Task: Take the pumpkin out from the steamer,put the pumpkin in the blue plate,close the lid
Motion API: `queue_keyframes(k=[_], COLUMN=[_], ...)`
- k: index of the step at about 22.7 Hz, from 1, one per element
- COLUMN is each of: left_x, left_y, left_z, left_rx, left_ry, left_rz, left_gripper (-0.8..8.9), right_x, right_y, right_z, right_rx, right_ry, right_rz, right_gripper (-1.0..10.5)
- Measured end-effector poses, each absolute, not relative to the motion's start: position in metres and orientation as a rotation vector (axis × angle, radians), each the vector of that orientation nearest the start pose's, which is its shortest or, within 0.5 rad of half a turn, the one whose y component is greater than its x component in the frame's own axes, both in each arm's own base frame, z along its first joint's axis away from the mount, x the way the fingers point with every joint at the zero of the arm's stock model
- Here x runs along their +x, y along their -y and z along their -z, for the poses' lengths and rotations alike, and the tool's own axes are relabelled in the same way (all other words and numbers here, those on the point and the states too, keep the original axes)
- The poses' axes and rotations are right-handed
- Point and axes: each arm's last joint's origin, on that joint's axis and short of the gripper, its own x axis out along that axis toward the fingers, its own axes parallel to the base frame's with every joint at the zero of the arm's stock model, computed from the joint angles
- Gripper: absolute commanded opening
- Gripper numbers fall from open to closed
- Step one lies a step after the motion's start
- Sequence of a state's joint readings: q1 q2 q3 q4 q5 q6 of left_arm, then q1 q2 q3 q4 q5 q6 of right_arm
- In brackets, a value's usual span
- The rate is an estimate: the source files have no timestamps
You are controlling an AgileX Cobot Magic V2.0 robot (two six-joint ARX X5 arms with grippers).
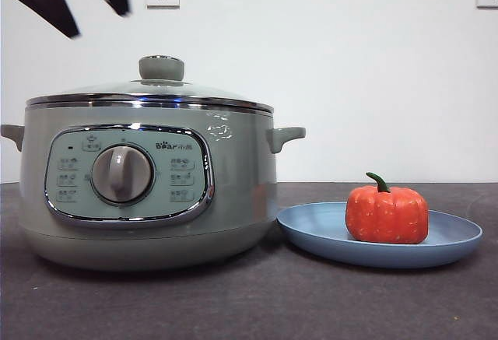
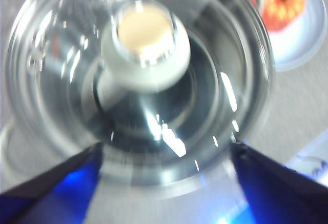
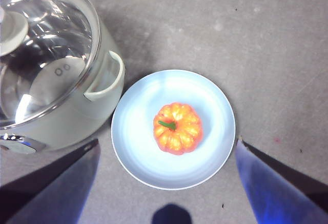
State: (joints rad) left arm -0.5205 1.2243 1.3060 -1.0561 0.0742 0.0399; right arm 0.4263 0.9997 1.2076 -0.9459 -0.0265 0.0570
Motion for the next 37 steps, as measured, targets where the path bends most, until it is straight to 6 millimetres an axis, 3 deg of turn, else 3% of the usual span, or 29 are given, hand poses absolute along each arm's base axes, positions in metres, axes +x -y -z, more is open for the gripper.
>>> queue_keyframes(k=[2, 3, 6, 9, 11, 15, 20, 28, 37], left_x=[0.179, 0.173, 0.156, 0.133, 0.12, 0.101, 0.091, 0.095, 0.095], left_y=[0.105, 0.102, 0.092, 0.079, 0.07, 0.058, 0.052, 0.055, 0.054], left_z=[-0.36, -0.365, -0.385, -0.403, -0.395, -0.35, -0.313, -0.301, -0.301], left_rx=[0.252, 0.247, 0.22, 0.18, 0.169, 0.16, 0.141, 0.151, 0.147], left_ry=[-0.942, -0.914, -0.753, -0.563, -0.484, -0.441, -0.402, -0.488, -0.488], left_rz=[0.567, 0.57, 0.583, 0.592, 0.573, 0.519, 0.519, 0.514, 0.513], left_gripper=[0.38, -0.19, -0.09, -0.09, -0.09, -0.09, -0.09, -0.02, -0.02], right_x=[0.154, 0.15, 0.136, 0.121, 0.114, 0.11, 0.11, 0.117, 0.117], right_y=[-0.071, -0.071, -0.072, -0.074, -0.075, -0.073, -0.073, -0.076, -0.076], right_z=[-0.374, -0.377, -0.387, -0.386, -0.375, -0.33, -0.296, -0.289, -0.288], right_rx=[-0.088, -0.086, -0.077, -0.045, -0.019, -0.007, 0.044, 0.062, 0.059], right_ry=[-0.708, -0.687, -0.582, -0.455, -0.38, -0.333, -0.34, -0.383, -0.396], right_rz=[-0.415, -0.424, -0.479, -0.542, -0.566, -0.478, -0.449, -0.388, -0.383], right_gripper=[1.9, 1.2, 0.0, -0.1, -0.1, -0.1, 0.0, 0.0, 0.0])
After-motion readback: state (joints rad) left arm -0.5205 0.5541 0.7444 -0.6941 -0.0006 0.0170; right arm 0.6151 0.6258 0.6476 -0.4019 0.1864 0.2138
